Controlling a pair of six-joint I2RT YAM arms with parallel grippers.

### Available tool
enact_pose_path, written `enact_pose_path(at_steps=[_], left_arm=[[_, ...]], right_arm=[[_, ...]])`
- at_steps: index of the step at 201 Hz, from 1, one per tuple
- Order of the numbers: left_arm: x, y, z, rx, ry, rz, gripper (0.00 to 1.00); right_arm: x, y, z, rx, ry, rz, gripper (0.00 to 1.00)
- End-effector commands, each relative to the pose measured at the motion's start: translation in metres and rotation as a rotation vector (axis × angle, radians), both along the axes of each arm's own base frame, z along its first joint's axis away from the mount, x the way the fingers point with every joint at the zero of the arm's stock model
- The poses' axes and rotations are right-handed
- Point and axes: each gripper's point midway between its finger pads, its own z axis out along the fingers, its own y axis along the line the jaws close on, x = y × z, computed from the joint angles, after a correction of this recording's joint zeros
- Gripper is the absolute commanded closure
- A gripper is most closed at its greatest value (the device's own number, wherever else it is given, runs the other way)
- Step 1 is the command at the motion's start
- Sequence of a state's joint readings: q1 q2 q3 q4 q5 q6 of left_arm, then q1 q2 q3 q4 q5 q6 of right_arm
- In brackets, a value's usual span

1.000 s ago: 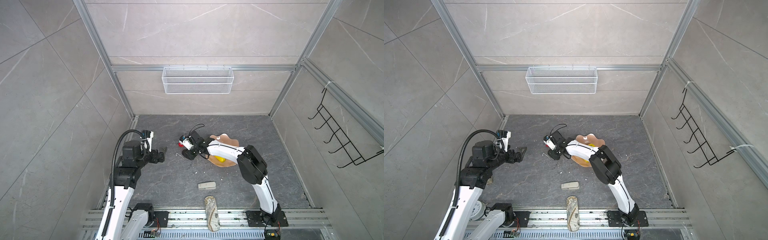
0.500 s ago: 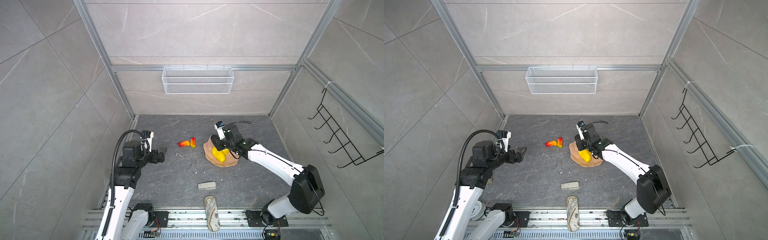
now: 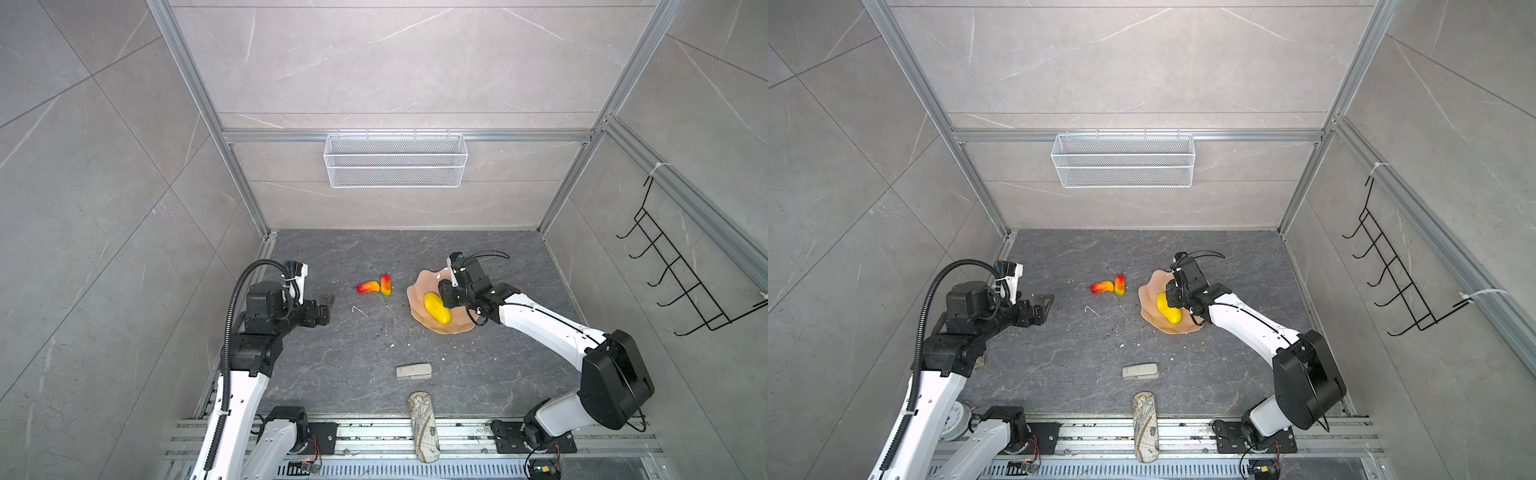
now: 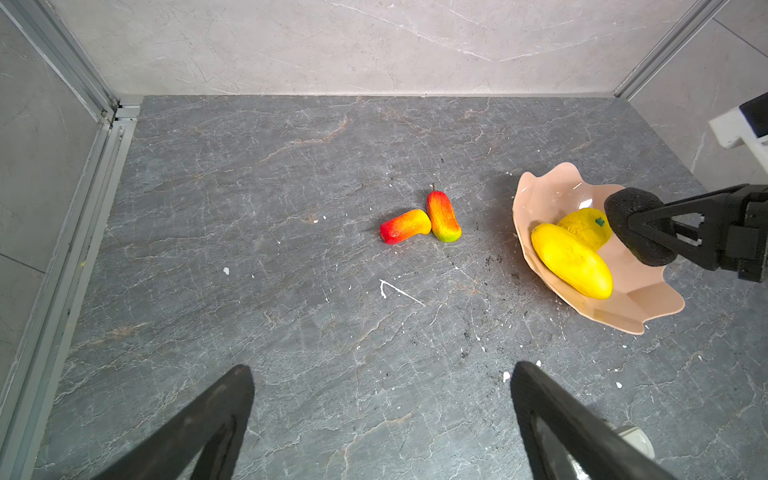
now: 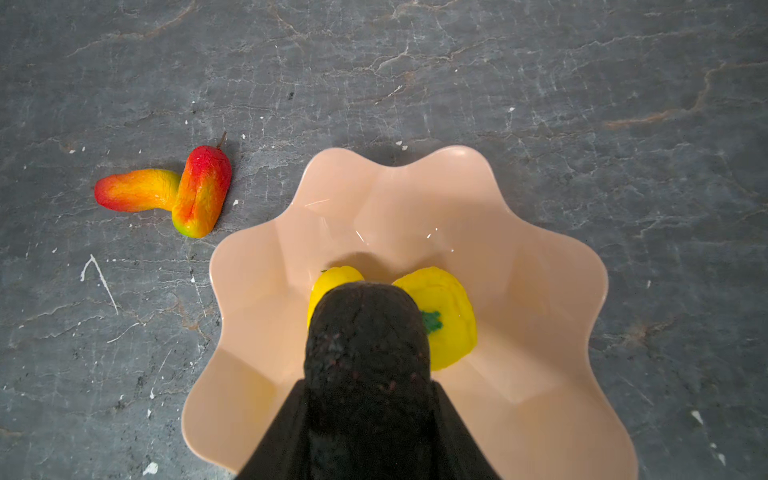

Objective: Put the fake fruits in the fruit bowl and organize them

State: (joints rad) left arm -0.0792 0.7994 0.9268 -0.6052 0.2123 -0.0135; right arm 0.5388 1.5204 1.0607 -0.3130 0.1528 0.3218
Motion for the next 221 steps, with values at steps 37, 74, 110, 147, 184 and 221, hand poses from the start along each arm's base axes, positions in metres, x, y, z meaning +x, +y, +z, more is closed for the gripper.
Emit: enact_pose_path(at_steps=[37, 74, 110, 147, 184, 221], left_arm=[[0.000, -0.004, 0.009, 0.008, -0.041, -0.027, 0.00], [0.000, -0.004, 0.009, 0.006, -0.041, -0.028, 0.00], [0.000, -0.004, 0.009, 0.004, -0.042, -0.030, 0.00], [-0.001, -0.004, 0.011, 0.004, -0.049, -0.031, 0.00], [-0.002, -0.004, 0.011, 0.004, -0.051, -0.030, 0.00], [-0.002, -0.004, 0.012, 0.004, -0.053, -0.031, 0.00]], right_arm=[[-0.006, -0.028, -0.028, -0.070, 0.021, -0.114, 1.00], [-0.011, -0.044, -0.016, -0.088, -0.035, -0.166, 1.00], [-0.014, -0.063, -0.003, -0.126, -0.091, -0.215, 1.00], [-0.012, -0.080, -0.012, -0.151, -0.062, -0.270, 1.00], [-0.009, -0.080, -0.035, -0.116, -0.004, -0.285, 1.00], [-0.004, -0.074, -0.050, -0.098, 0.029, -0.287, 1.00]])
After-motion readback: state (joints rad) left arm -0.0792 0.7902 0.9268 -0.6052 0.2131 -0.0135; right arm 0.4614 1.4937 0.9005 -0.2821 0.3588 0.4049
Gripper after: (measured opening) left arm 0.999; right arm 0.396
